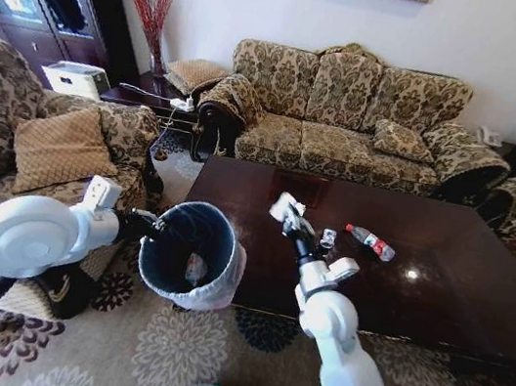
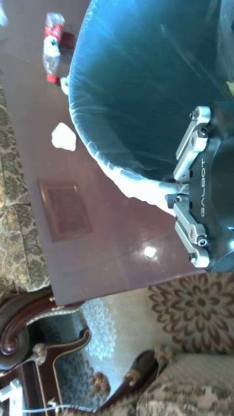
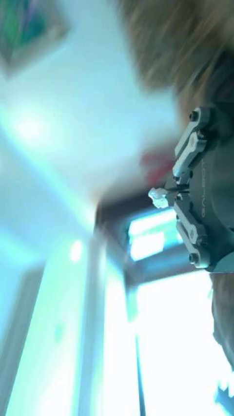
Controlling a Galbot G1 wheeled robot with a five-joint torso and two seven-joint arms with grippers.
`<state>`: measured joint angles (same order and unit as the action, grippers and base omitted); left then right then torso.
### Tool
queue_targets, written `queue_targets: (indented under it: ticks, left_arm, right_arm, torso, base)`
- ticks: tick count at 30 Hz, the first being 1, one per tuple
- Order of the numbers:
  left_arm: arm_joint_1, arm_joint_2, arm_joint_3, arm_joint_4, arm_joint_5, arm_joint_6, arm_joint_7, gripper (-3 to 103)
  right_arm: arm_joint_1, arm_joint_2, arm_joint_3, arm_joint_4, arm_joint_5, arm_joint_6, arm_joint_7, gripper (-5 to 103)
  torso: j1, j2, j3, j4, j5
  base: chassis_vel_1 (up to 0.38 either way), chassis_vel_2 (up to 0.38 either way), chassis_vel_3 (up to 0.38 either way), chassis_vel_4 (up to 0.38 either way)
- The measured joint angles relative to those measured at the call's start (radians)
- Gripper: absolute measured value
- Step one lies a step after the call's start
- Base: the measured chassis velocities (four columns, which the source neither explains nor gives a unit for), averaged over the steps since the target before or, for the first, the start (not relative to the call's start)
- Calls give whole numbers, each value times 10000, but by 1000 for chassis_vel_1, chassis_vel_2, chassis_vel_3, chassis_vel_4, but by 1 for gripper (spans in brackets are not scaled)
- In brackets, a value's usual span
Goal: Move to the front of the table and place the trash on the table into the trash bin.
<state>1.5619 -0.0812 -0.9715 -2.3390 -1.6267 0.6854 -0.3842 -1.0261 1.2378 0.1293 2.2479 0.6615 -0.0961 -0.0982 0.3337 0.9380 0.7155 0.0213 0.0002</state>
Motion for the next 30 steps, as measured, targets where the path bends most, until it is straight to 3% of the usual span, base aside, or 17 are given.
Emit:
queue_targets:
  ticks: [5,9,11,16,20,26,29,30]
  left_arm:
    - [-52,457,5,8,-332,-15,-104,0]
    - [-155,571,-67,-106,-589,-90,-187,0]
    - [-193,563,-109,-253,-698,-116,-215,0]
    - [-200,500,-115,-326,-679,-125,-275,0]
    - [-212,435,-124,-279,-655,-138,-276,0]
    - [-212,193,-145,-278,-625,-142,-278,0]
    - [-157,-114,-115,-282,-457,-142,-277,0]
    - [-157,-114,-115,-282,-457,-142,-277,0]
  right_arm:
    - [546,-370,-804,50,-720,704,-1525,0]
    - [610,-489,-1651,-40,-994,730,-1667,-3]
    - [485,-406,-2013,-447,-1329,752,-1680,1]
    - [294,-288,-2243,-983,-1791,1009,-1724,17]
    - [223,-258,-2232,-1056,-1937,1130,-1732,38]
    - [215,-253,-1971,-941,-1918,1190,-1755,54]
    - [136,-133,-1662,-844,-1969,1128,-898,71]
    - [136,-133,-1662,-844,-1969,1128,-898,71]
  torso:
    - [4,-1,3,2,-2]
    - [2,0,2,-1,-2]
    - [0,0,2,0,-2]
    - [1,-1,2,1,-3]
    - [1,0,1,-1,-1]
    - [1,-1,0,0,-3]
    - [1,0,0,0,-1]
    - [1,0,0,0,-1]
  base:
    - [0,0,0,0]
    - [0,0,0,0]
    - [0,0,0,0]
    - [0,0,0,0]
    - [0,0,0,0]
    - [0,0,0,0]
    - [0,0,0,0]
    - [0,0,0,0]
